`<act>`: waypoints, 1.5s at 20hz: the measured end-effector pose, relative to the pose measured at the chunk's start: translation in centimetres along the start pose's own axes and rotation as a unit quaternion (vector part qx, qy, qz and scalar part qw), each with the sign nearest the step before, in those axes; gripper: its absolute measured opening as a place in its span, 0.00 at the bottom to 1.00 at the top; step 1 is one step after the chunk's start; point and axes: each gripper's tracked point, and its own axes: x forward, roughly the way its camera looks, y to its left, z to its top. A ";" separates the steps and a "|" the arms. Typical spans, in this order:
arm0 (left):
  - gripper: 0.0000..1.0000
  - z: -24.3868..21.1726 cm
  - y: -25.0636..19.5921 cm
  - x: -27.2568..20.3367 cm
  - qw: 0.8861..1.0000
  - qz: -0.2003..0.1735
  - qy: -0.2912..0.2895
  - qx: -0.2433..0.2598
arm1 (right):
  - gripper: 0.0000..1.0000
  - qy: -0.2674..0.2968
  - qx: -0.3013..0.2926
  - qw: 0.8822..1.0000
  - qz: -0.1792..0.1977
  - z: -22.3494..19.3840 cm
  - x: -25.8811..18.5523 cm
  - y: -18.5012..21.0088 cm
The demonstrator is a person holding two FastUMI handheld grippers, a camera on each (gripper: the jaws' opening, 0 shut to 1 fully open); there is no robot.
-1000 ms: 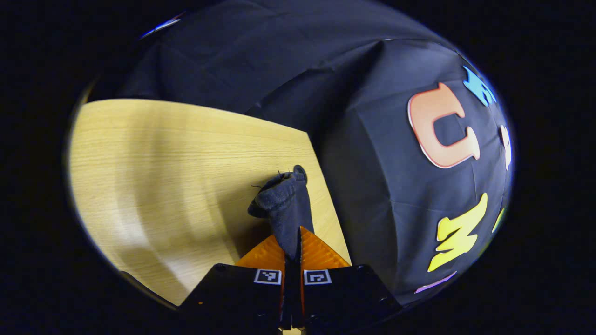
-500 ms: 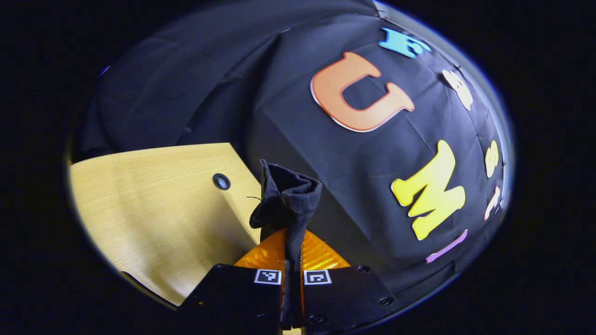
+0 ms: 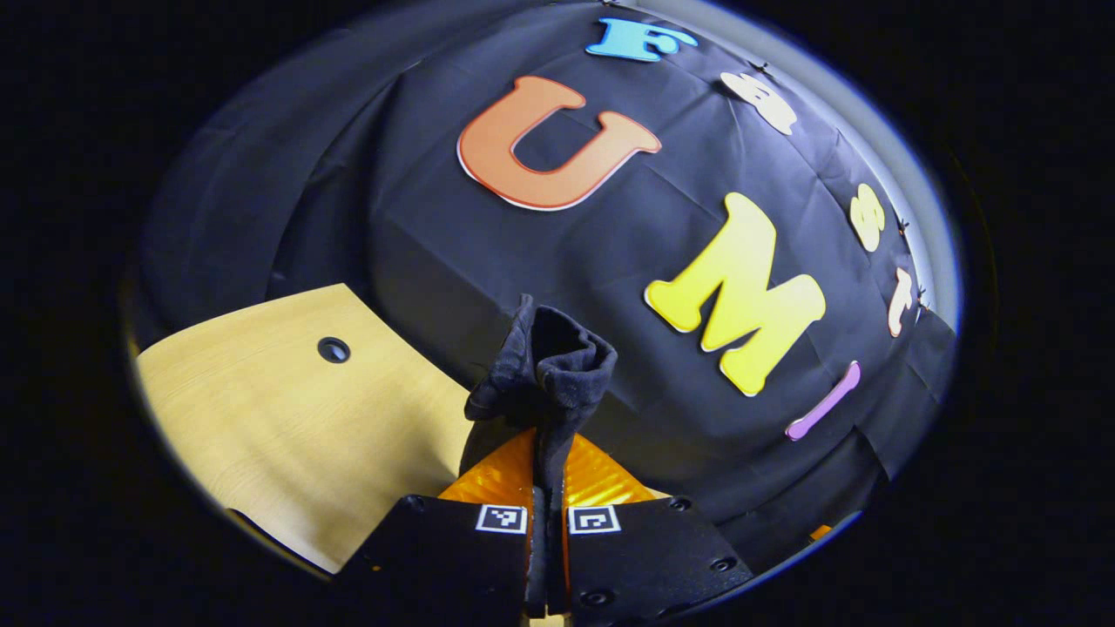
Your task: Grasp the waist and the cuffs of the jeans and fold them to make the two legs overlap; first hold the waist and fold one-third of the jeans toward the cuffs, then hold the cuffs and fold the remaining one-third in the same direction to finish folding.
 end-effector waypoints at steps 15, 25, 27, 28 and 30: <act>0.04 -18.2 -10.4 2.0 0.944 -0.080 0.121 0.296 | 0.98 0.002 0.030 0.999 -0.026 -1.0 -1.8 -4.3; 0.05 -28.6 -6.8 2.5 0.883 -0.063 0.175 0.430 | 0.98 -0.019 -0.024 0.999 0.036 -0.5 -1.8 -2.2; 0.05 -29.3 -6.4 2.6 0.880 -0.056 0.175 0.437 | 0.98 -0.024 -0.044 0.998 0.046 -0.2 -1.6 -1.9; 0.05 -29.6 -6.2 2.7 0.878 -0.052 0.176 0.441 | 0.98 -0.026 -0.051 0.997 0.052 0.0 -1.6 -1.7; 0.06 -30.4 -5.7 2.7 0.873 -0.045 0.179 0.452 | 0.98 -0.027 -0.063 0.996 0.060 0.1 -1.2 -1.7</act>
